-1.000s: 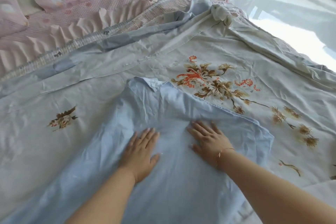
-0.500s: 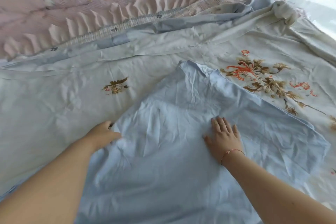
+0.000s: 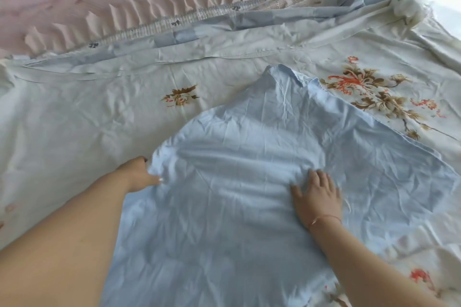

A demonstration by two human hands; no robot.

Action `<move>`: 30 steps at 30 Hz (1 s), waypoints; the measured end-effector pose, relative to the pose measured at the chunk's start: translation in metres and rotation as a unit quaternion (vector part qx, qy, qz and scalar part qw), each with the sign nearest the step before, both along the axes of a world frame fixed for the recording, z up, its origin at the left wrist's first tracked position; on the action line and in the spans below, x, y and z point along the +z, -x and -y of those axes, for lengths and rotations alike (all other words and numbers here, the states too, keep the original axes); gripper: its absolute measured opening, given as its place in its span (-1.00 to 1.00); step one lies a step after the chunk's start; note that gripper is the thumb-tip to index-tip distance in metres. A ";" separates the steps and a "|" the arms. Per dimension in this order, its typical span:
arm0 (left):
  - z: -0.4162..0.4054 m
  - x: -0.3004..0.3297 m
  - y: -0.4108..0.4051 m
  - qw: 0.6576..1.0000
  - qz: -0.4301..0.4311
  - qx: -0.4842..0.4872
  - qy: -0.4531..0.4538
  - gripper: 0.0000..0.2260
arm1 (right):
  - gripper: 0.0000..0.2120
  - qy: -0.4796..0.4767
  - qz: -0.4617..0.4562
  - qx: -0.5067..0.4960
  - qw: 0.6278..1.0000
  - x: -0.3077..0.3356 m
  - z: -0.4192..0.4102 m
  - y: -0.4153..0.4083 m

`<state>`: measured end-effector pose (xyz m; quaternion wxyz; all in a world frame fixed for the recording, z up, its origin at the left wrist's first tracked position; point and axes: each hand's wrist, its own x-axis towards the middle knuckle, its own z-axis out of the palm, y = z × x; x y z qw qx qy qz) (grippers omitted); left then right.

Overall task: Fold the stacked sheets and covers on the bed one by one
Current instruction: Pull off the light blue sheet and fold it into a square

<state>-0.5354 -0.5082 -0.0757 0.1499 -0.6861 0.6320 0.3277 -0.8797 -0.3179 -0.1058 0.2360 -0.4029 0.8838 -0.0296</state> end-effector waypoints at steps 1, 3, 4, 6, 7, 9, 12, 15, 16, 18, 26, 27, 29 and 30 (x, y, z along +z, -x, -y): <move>-0.002 -0.001 0.001 1.000 -0.025 0.008 -0.009 -0.50 | -0.36 0.008 0.011 0.014 1.000 0.003 -0.001 -0.017; -0.010 0.002 0.005 0.998 -0.059 0.019 -0.024 -0.69 | -0.27 0.042 0.047 0.060 0.996 0.008 -0.004 -0.057; -0.013 0.004 0.005 0.997 -0.071 0.021 -0.032 -0.73 | -0.19 0.056 0.068 0.084 0.993 0.011 -0.007 -0.077; -0.017 0.009 -0.001 0.994 -0.078 0.017 -0.075 -0.64 | -0.23 0.061 0.091 0.121 0.987 0.014 -0.016 -0.110; -0.021 0.014 -0.006 0.993 -0.066 -0.001 -0.103 -0.55 | -0.34 0.057 0.098 0.128 0.985 0.013 -0.021 -0.119; -0.031 0.018 -0.024 0.989 -0.015 -0.066 -0.130 -0.33 | -0.50 0.057 0.107 0.123 0.985 0.011 -0.036 -0.135; -0.051 0.020 -0.048 0.995 -0.009 -0.054 -0.088 -0.26 | -0.57 0.094 0.113 0.044 0.988 0.012 -0.067 -0.153; -0.059 0.034 -0.047 0.995 -0.084 0.003 -0.047 -0.31 | -0.67 0.054 0.054 -0.100 0.992 0.020 -0.099 -0.164; -0.062 0.040 -0.044 0.993 -0.107 0.012 -0.050 -0.34 | -0.69 0.030 0.049 -0.139 0.989 0.024 -0.110 -0.168; -0.069 0.054 -0.035 0.988 -0.142 0.027 -0.057 -0.53 | -0.69 -0.009 0.069 -0.190 0.979 0.029 -0.125 -0.175; -0.088 0.100 -0.016 0.976 -0.210 0.031 -0.056 -0.44 | -0.75 -0.022 0.179 -0.217 0.959 0.044 -0.117 -0.192; -0.088 0.104 -0.014 0.974 -0.219 0.029 -0.053 -0.41 | -0.75 -0.017 0.192 -0.238 0.952 0.045 -0.114 -0.192; -0.089 0.111 -0.010 0.972 -0.230 0.026 -0.051 -0.38 | -0.72 -0.015 0.204 -0.288 0.936 0.044 -0.113 -0.189; -0.092 0.113 -0.009 0.971 -0.231 0.025 -0.051 -0.40 | -0.68 -0.015 0.194 -0.331 0.923 0.045 -0.114 -0.188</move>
